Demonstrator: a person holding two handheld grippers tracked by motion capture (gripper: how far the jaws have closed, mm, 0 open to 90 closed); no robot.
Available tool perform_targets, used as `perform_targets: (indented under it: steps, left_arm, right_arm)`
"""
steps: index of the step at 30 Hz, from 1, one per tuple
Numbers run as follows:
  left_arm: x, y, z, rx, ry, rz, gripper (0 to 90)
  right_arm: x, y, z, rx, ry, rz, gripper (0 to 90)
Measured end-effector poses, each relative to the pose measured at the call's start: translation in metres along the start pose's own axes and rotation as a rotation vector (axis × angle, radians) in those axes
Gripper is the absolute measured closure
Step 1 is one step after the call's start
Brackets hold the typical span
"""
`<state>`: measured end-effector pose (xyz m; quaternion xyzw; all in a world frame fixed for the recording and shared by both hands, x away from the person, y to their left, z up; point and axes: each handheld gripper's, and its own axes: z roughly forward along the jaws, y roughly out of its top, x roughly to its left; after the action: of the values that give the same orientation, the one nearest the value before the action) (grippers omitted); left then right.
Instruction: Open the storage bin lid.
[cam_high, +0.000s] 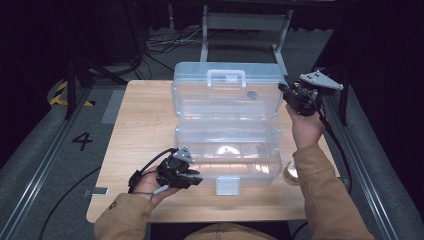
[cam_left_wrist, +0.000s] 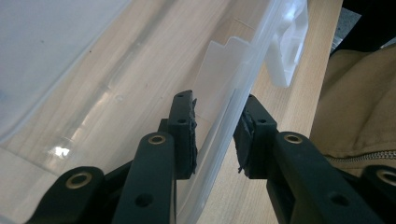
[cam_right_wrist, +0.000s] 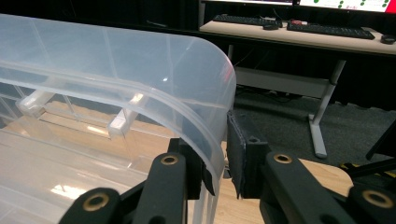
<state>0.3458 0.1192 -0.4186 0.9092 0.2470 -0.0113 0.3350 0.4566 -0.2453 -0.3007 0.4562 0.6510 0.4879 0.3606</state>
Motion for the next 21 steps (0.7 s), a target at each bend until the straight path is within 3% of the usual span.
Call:
perform_targets:
  steps: [5,9,14,17,21]
  left_arm:
    - [-0.001,-0.001,0.0,-0.009,0.004,0.0,70.7]
    - [-0.001,-0.001,0.0,-0.014,0.004,0.003,70.7]
    - [-0.001,-0.002,0.0,-0.011,0.005,0.003,70.8]
    - [-0.001,-0.002,0.0,-0.016,0.003,-0.001,70.8]
    - [-0.001,-0.002,0.0,-0.014,0.003,0.003,70.8]
  right_arm:
    - [-0.002,0.003,0.006,0.018,-0.007,0.001,77.9]
    - [-0.005,0.008,0.011,0.051,0.001,0.03,77.9]
    - [-0.007,0.007,0.016,0.062,-0.007,0.039,82.7]
    - [-0.012,0.01,0.018,0.06,0.026,0.076,83.6]
    - [-0.012,0.01,0.03,0.068,-0.008,0.015,86.2]
